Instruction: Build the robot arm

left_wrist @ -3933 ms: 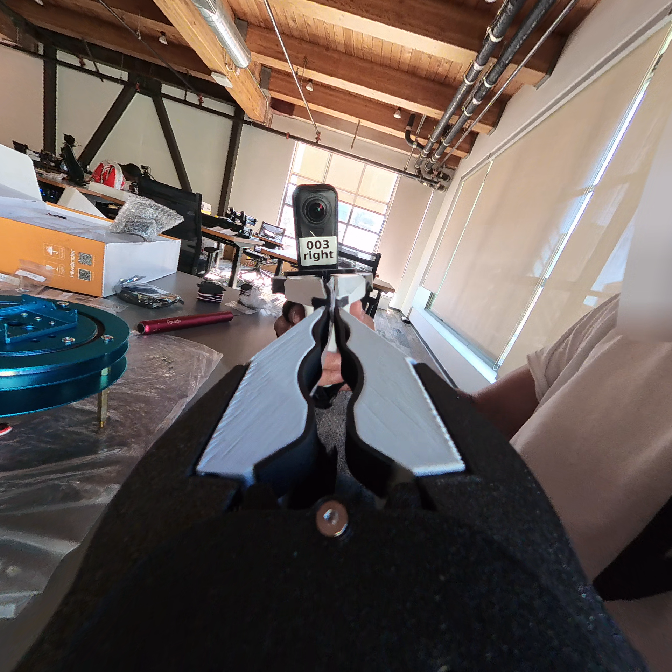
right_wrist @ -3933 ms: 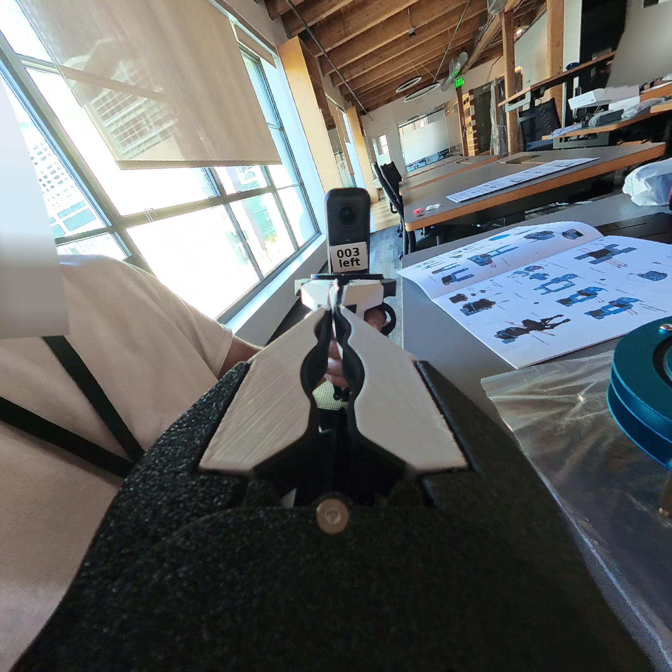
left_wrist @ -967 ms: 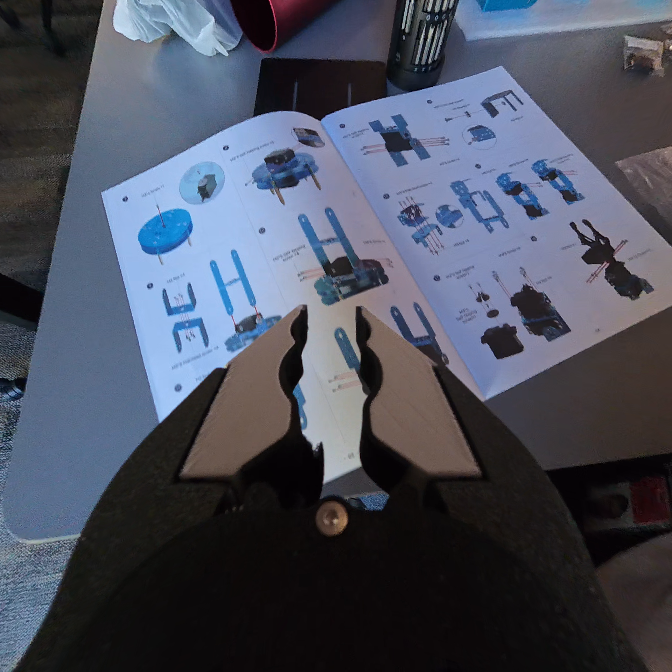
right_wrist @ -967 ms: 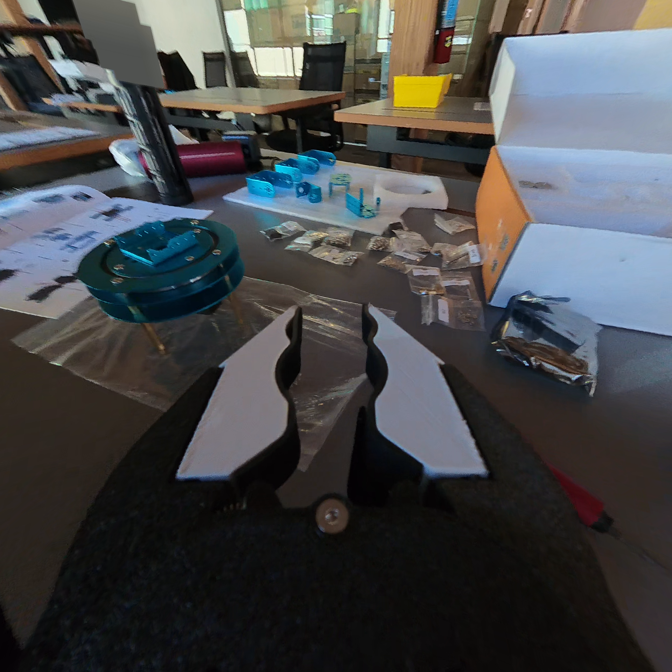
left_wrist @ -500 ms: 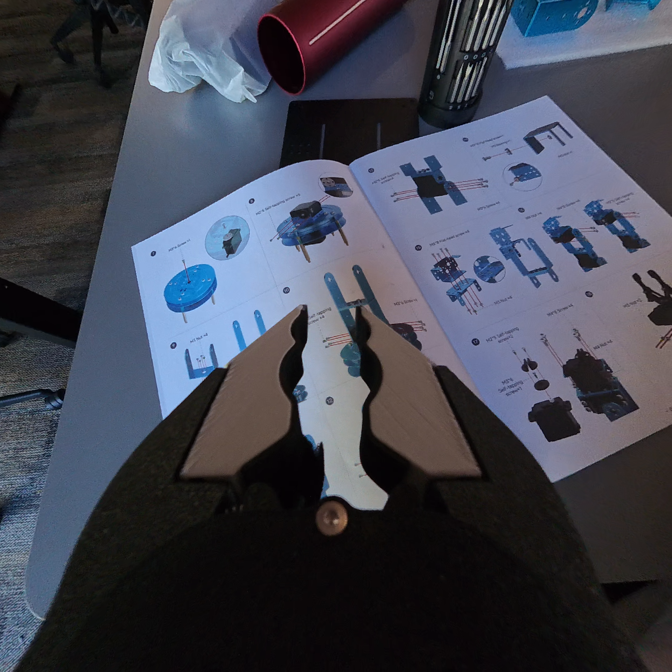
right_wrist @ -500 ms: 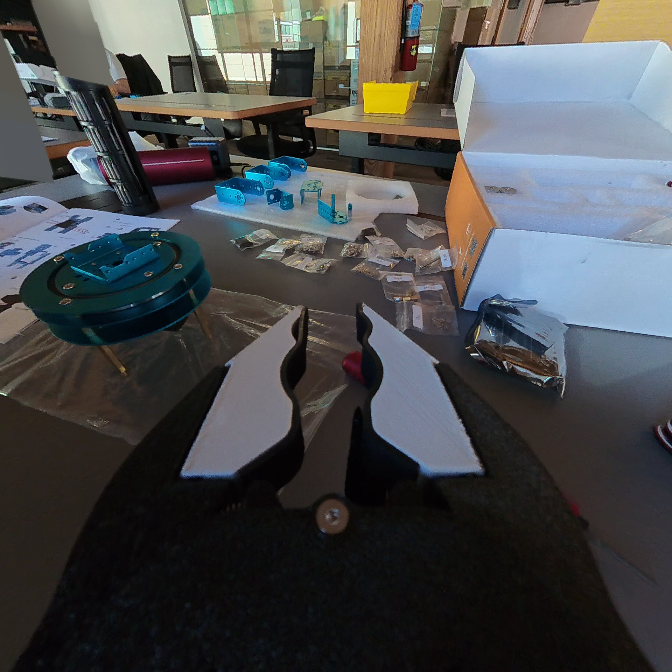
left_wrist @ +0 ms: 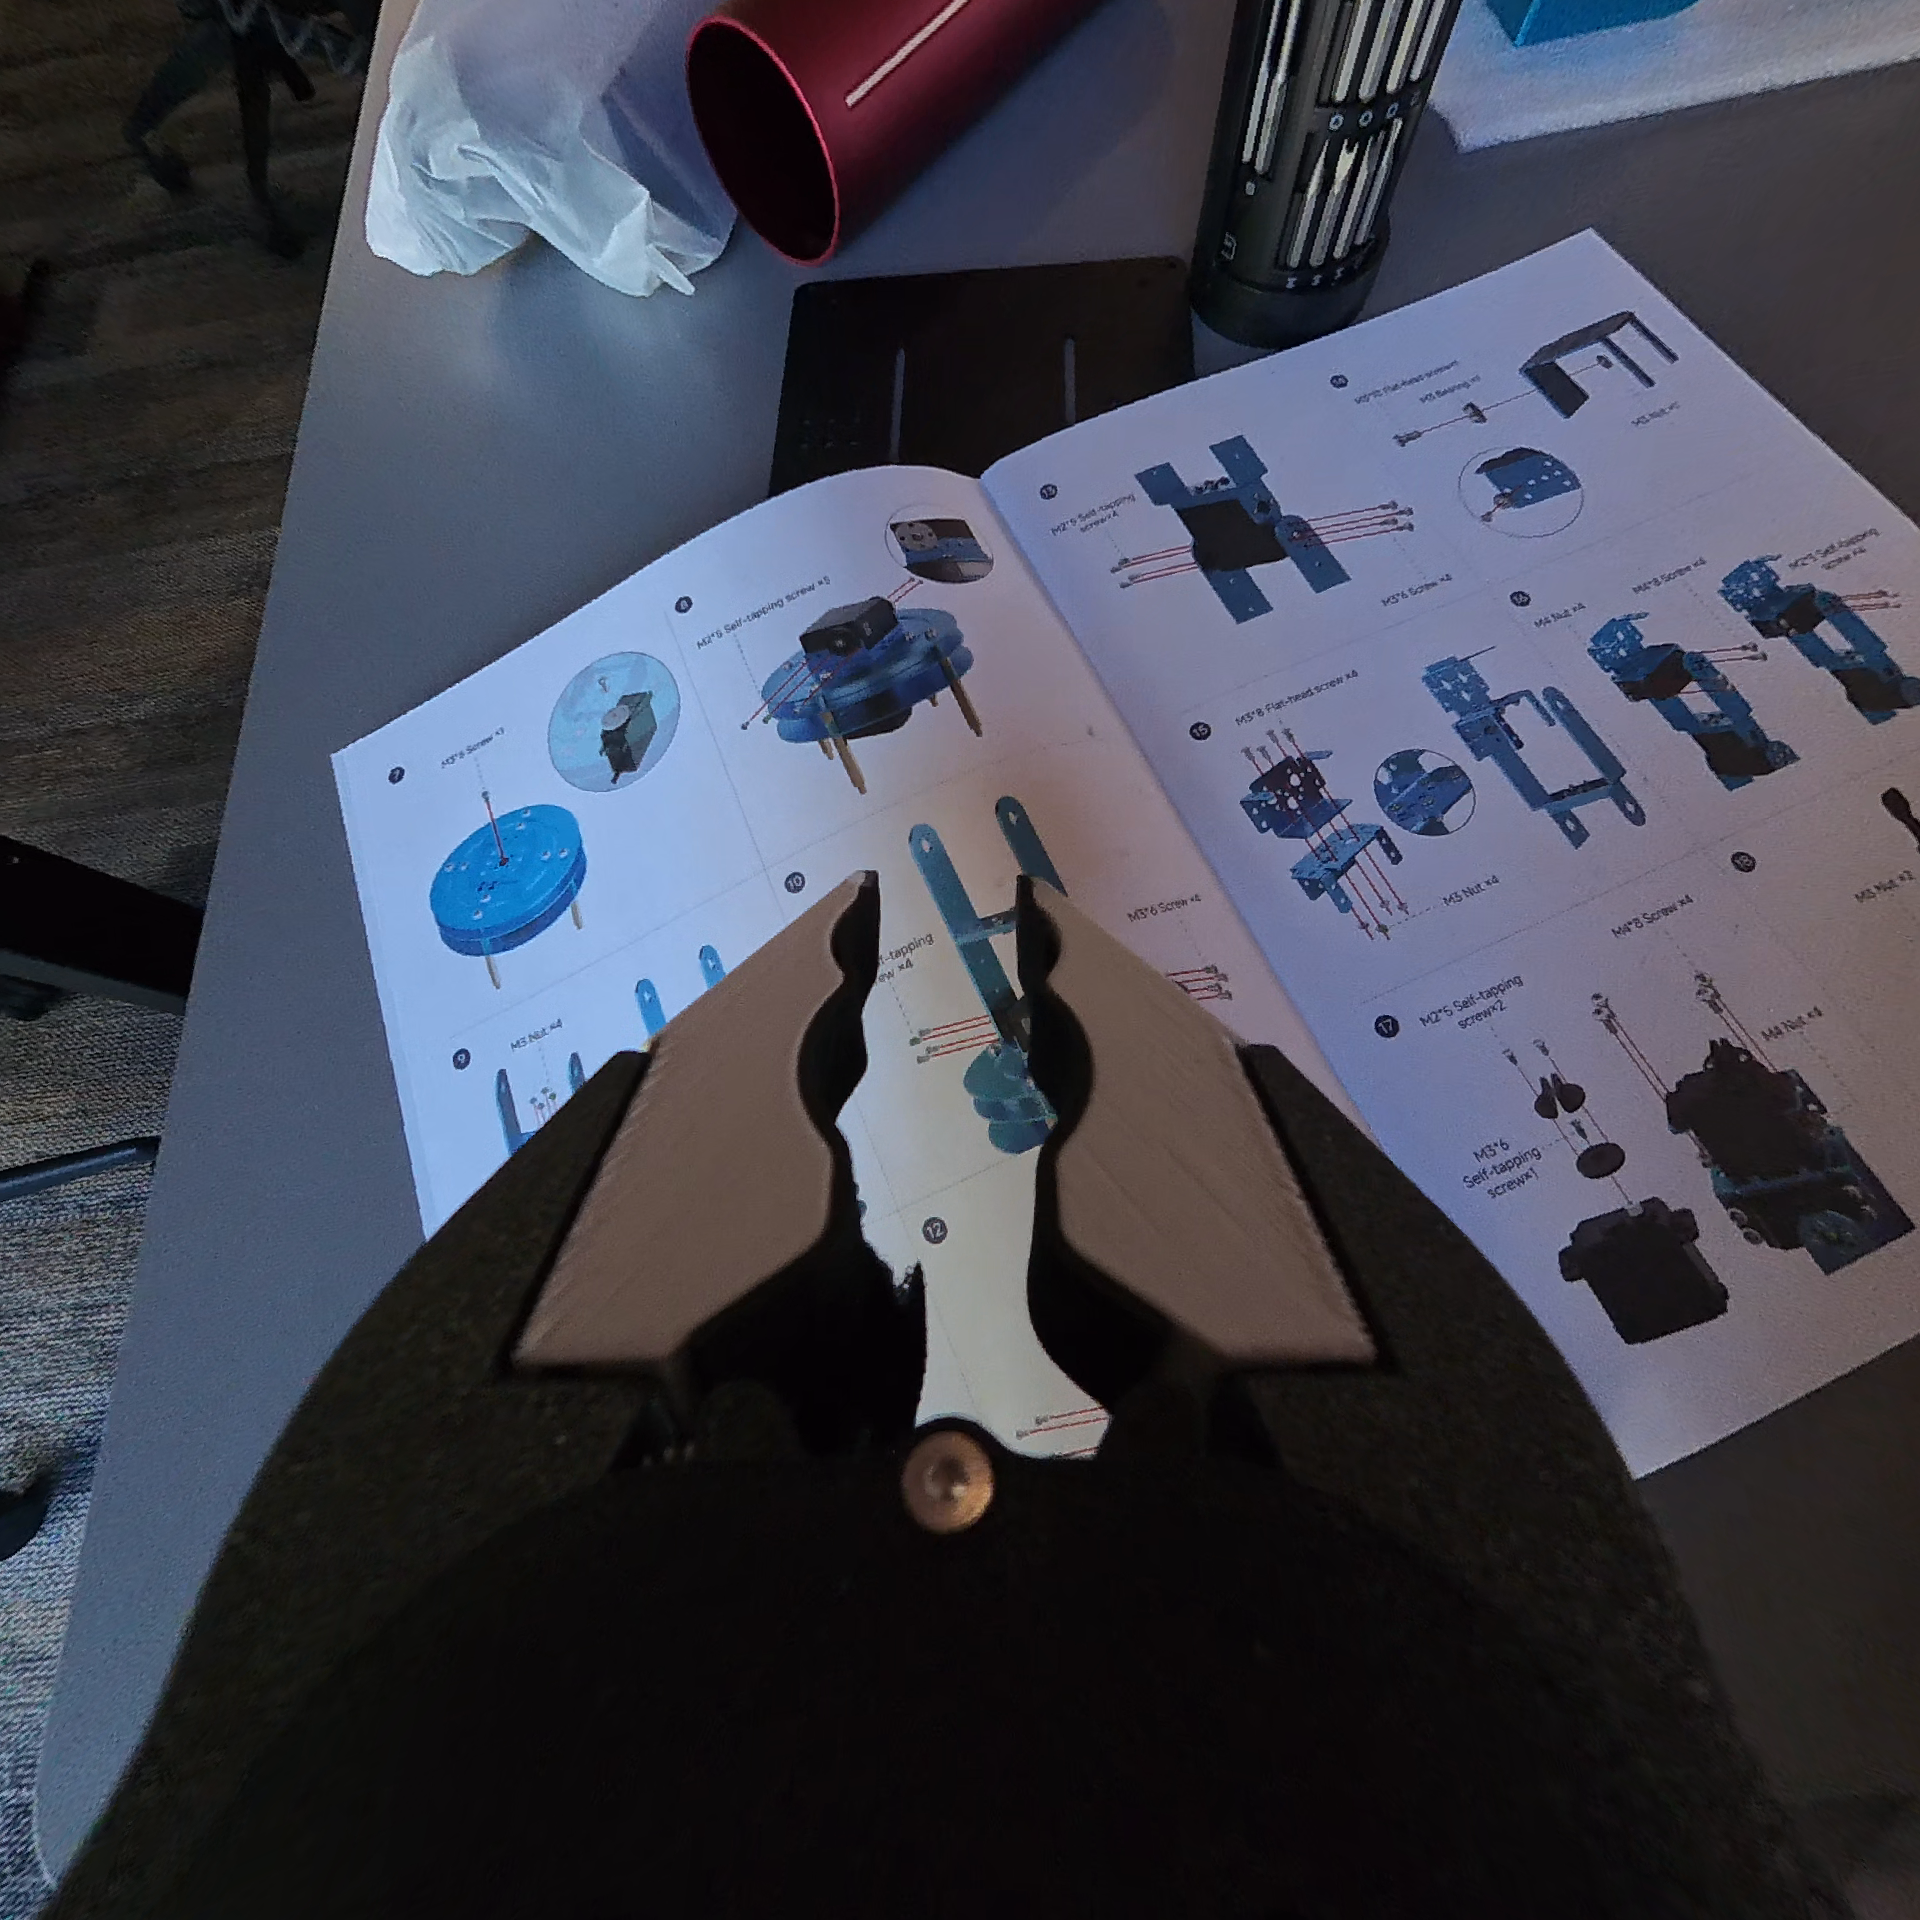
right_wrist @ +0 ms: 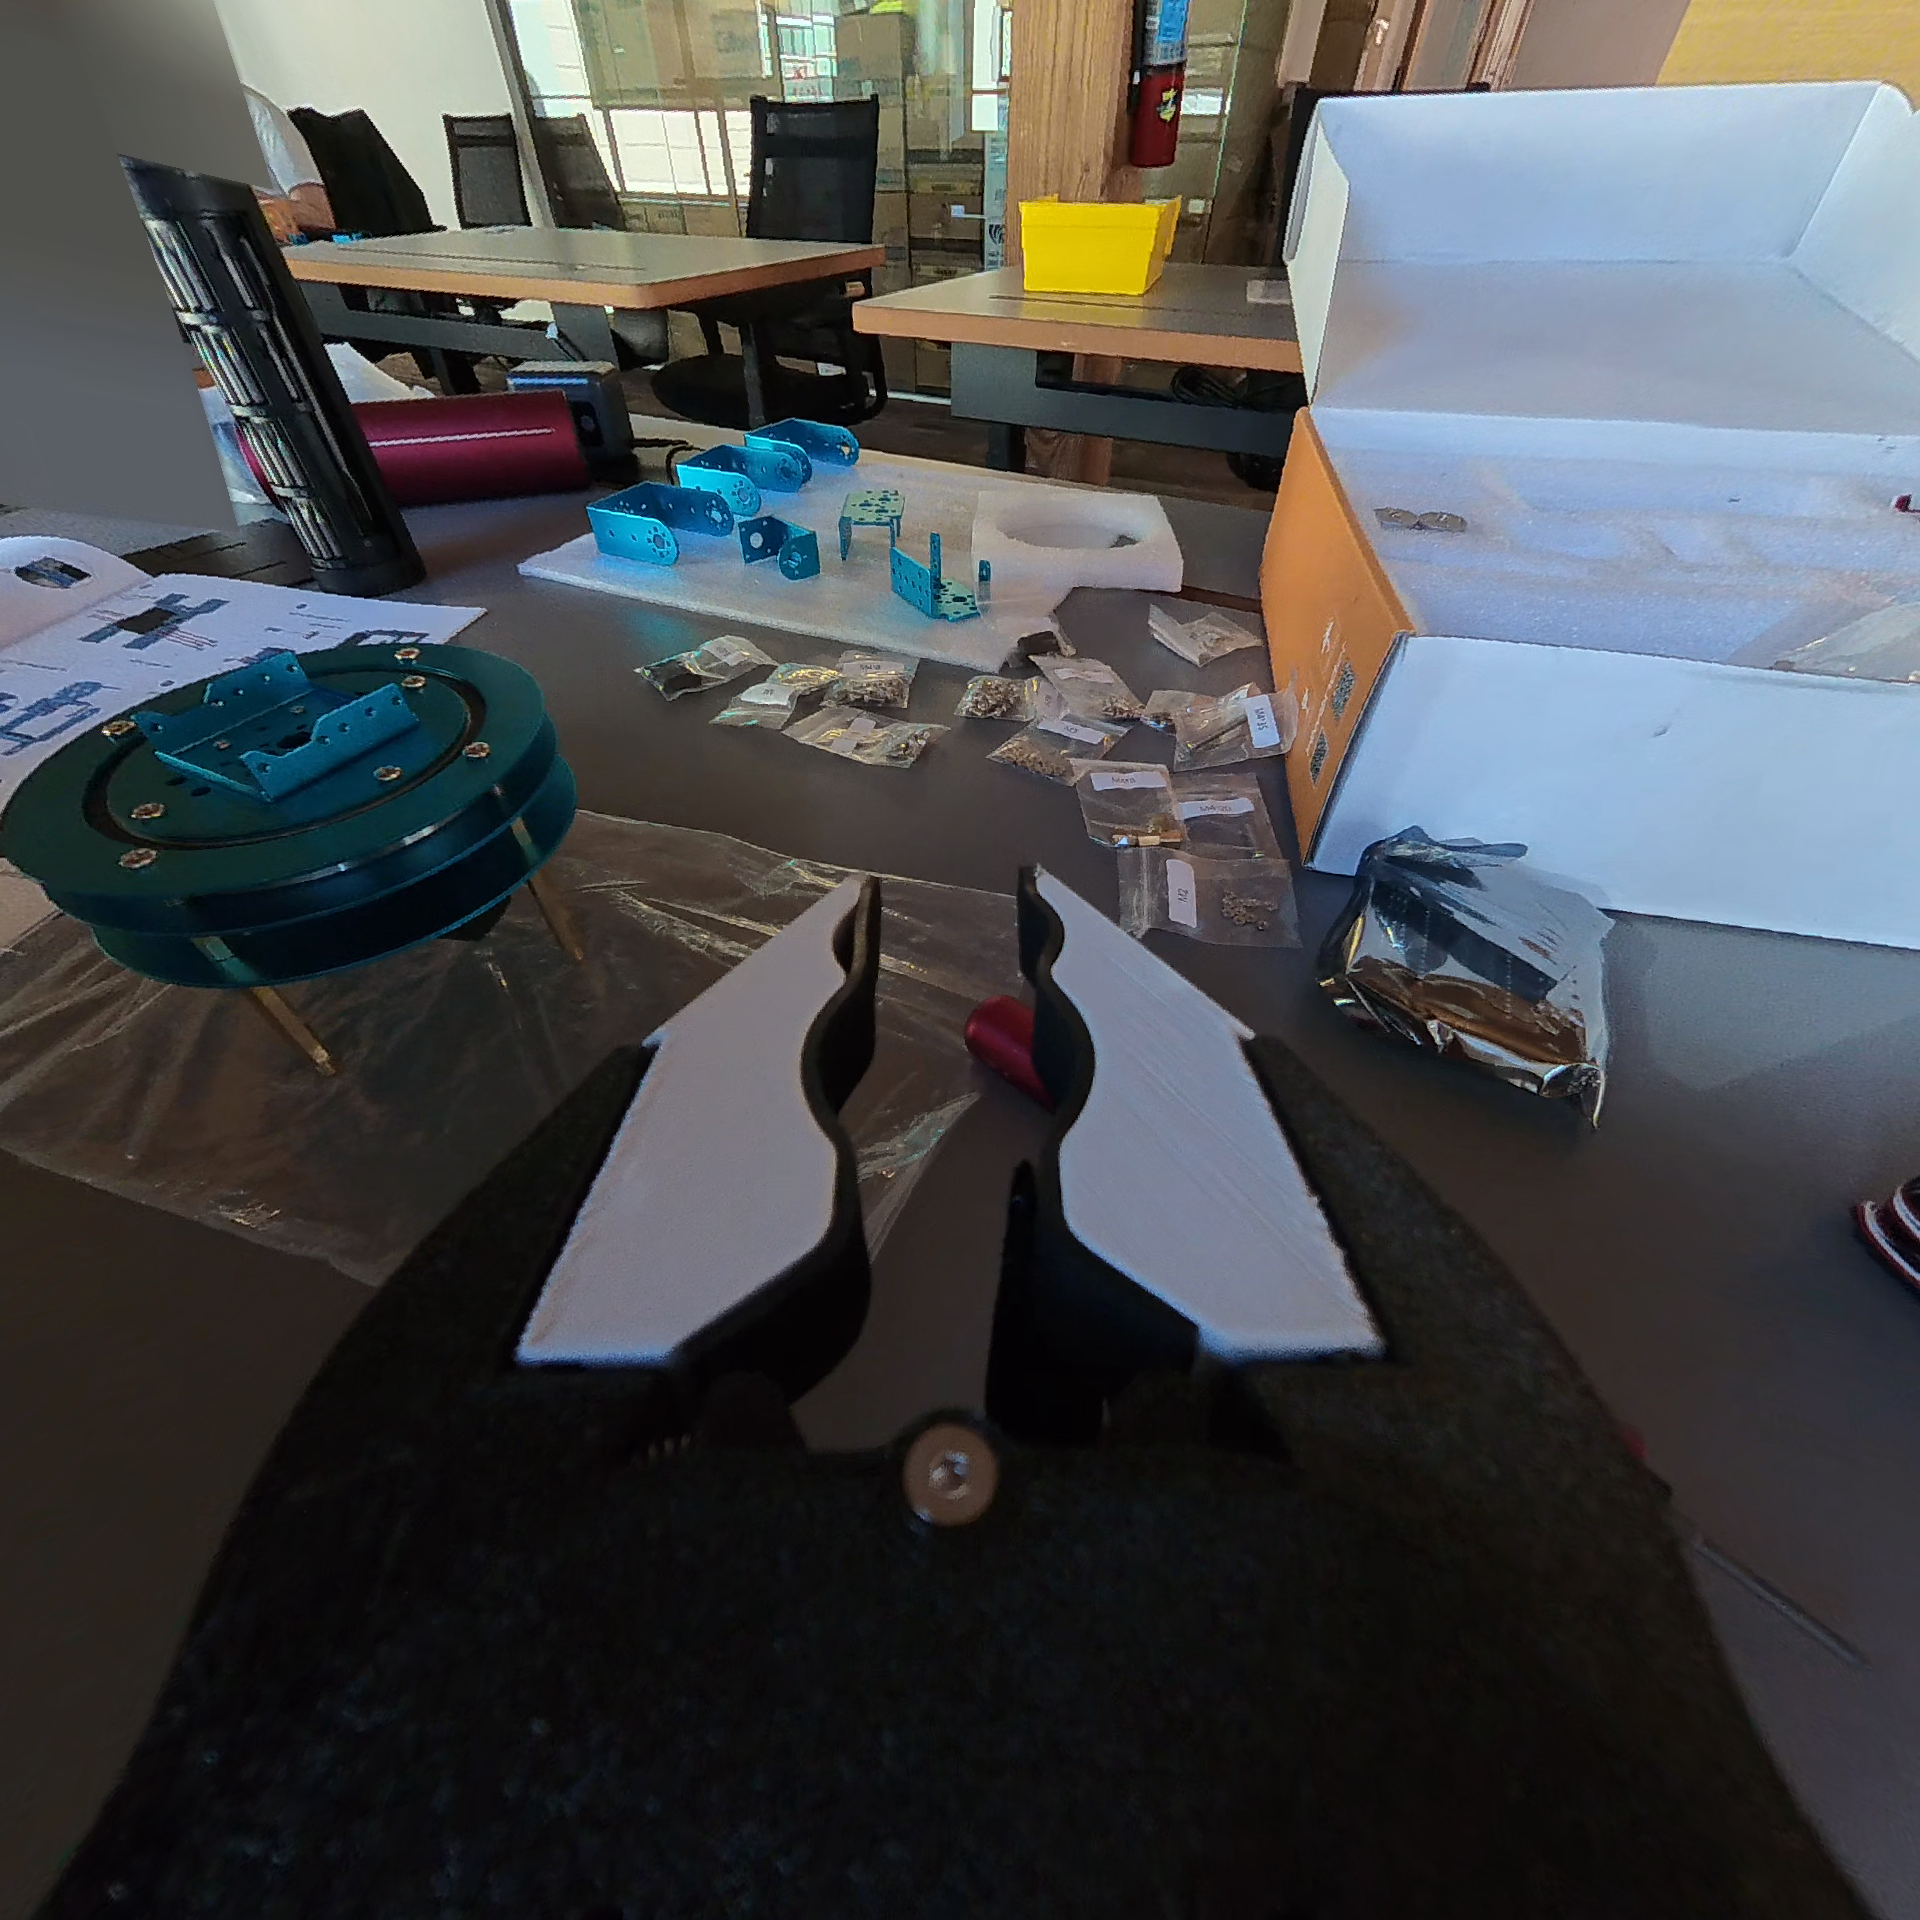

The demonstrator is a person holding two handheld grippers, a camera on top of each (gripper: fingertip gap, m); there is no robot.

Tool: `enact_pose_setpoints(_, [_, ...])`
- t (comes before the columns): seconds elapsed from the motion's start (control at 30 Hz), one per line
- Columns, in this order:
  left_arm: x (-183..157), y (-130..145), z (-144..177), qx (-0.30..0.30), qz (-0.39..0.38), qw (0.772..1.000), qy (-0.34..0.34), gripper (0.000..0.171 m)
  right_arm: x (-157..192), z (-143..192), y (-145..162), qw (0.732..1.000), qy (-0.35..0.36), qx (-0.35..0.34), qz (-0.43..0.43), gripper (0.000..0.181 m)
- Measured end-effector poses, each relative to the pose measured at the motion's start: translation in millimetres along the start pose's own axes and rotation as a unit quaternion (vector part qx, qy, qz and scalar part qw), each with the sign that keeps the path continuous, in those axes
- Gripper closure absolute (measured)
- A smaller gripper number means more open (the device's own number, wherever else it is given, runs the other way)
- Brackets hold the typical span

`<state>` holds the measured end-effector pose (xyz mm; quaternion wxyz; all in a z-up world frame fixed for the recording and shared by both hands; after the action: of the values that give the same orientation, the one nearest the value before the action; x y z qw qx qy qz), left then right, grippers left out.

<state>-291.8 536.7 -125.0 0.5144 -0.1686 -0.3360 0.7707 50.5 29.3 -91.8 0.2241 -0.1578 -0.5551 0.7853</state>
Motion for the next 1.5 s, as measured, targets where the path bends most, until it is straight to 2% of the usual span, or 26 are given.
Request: enact_pose_setpoints(1.5, [13,21,30,0.021,0.009,0.999,-0.046,0.146,0,-5,2,1.000,-0.014,0.013,-0.006,0.157])
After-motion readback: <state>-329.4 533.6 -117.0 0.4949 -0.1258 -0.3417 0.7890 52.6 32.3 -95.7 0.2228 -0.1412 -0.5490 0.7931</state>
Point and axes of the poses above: each gripper's, where its closed fingertips meet, z back along the fingers, y out of its underside, x = y × z across the jaws, the point moved 2 cm from there along z, back along the fingers, and after that the axes turned 7 degrees about x, right-handed, at the moved point
